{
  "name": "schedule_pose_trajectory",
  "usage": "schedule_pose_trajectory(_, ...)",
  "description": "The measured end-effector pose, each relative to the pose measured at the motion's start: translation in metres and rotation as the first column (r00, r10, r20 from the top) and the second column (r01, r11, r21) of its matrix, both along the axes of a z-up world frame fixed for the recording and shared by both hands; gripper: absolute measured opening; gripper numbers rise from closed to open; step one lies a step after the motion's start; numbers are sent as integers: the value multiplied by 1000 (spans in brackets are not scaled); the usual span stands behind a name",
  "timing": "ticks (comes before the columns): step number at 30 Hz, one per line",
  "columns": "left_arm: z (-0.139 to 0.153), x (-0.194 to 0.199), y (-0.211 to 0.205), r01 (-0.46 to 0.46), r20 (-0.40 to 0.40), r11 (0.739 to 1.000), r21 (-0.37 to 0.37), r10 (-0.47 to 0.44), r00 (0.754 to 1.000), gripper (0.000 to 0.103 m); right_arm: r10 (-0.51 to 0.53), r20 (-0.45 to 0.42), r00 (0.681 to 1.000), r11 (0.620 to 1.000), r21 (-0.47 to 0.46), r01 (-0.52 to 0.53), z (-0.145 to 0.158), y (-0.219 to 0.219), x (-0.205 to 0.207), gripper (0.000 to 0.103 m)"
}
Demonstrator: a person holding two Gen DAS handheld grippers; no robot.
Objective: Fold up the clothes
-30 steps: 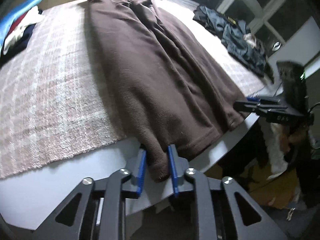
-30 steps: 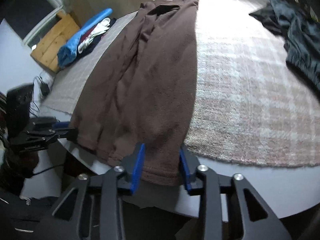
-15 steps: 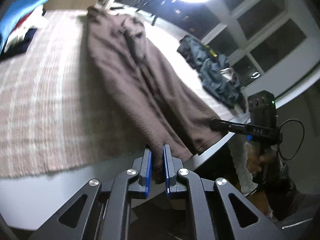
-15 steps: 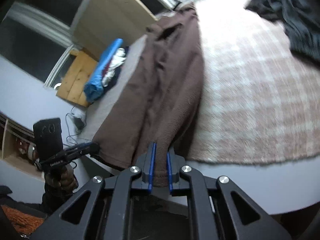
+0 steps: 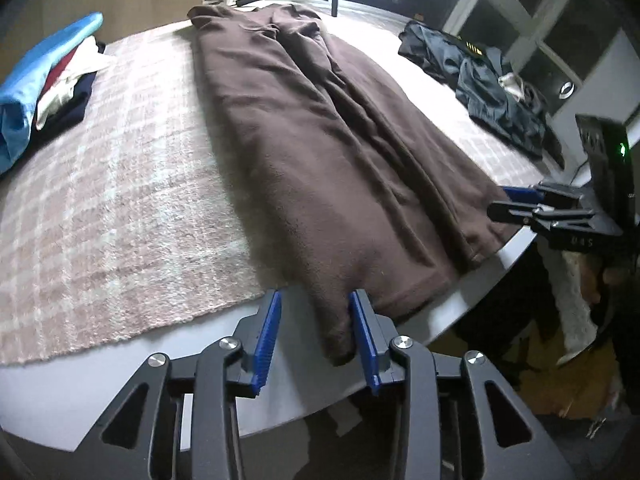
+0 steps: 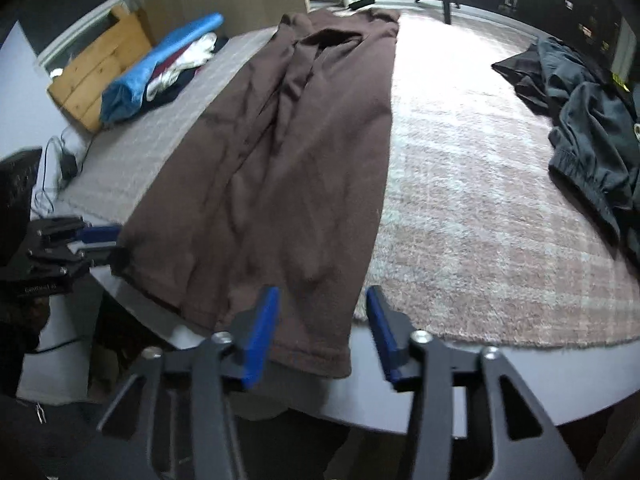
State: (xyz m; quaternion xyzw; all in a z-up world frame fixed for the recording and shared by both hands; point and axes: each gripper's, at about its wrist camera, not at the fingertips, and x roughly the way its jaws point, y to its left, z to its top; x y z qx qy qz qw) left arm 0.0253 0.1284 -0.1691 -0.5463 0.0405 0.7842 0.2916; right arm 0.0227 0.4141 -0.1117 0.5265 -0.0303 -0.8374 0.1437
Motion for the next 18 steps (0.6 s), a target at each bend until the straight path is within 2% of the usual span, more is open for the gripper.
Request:
schedule_pose_trajectory(6,-13,0,17,20,31,999,-39,-19,999,38,-7,64,998,999,-44,10,-14,8,-6,48)
schedule_pose_trajectory(9,-16,3,18,31,47,999,-30,-29,998,37,12,76,997,997,-71,-7,-17,4,0,48)
schedule_pose_trajectory(12,-15,3,21,55,63,998,-13,-54,997,26,32,86,996,988,-150,-19,-20,3,-2,46)
schedule_pose_trajectory(13,-15,3,21,55,70,998,-3,-55,996,23,38,96,995,983,-183,-19,-22,3,-3,37)
schedule_pose_trajectory(14,-15,2,21,55,76,998,13,-56,996,20,42,106,993,975,-220,-18,-23,3,-5,27)
schedule_pose_trajectory(16,-9,-3,17,51,95,994,94,-60,994,13,34,122,992,941,-339,10,-23,9,-9,17)
schedule_pose_trajectory(18,0,-9,9,39,123,979,202,-65,990,12,26,119,993,897,-440,29,-16,14,-13,15)
